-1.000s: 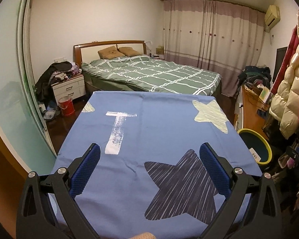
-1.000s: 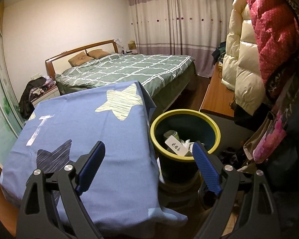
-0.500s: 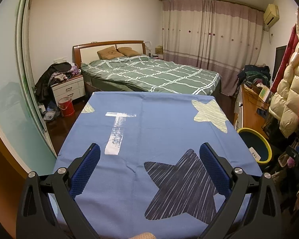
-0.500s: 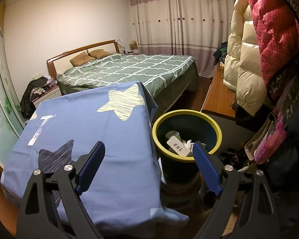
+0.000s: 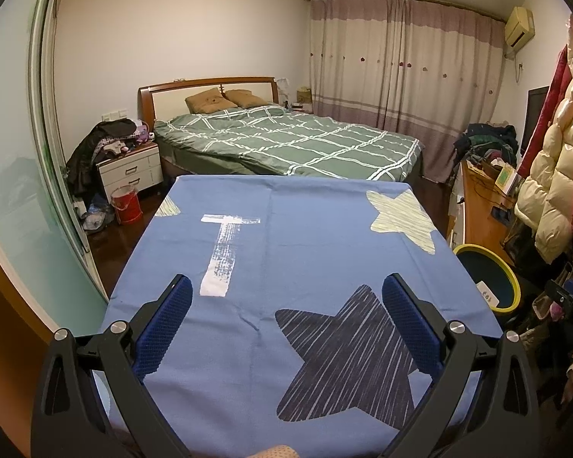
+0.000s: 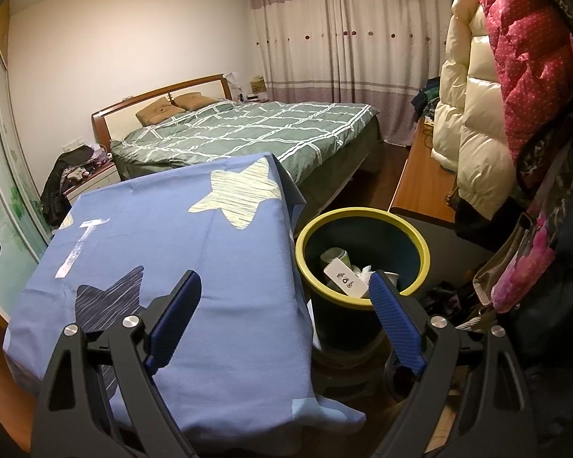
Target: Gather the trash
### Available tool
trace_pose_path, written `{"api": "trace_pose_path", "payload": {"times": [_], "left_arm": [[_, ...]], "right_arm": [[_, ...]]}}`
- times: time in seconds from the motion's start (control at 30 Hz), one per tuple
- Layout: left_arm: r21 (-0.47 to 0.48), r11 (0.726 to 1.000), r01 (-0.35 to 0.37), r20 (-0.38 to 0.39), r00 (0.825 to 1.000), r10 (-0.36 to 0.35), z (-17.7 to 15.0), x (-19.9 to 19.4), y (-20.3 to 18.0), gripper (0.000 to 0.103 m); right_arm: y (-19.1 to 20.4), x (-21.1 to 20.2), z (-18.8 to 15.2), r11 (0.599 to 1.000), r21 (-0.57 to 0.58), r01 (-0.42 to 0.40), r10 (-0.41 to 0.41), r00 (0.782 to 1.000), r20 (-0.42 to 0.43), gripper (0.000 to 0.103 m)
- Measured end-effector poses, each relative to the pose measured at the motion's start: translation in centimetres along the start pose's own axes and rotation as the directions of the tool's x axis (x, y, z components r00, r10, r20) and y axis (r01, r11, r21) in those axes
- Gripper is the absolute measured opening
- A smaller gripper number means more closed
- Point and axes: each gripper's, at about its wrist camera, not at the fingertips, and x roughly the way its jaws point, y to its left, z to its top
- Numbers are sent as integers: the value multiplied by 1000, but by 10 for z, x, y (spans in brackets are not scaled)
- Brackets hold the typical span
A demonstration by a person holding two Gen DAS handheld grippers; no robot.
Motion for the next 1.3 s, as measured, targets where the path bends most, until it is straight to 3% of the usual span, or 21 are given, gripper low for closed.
{"api": "trace_pose_path", "payload": {"times": [1.3], "left_arm": [[3, 1000, 9, -12, 1000, -9, -1, 7, -4, 98]], "right_arm": [[-1, 1, 1, 1000, 1, -1, 1, 1000, -3, 85]]}}
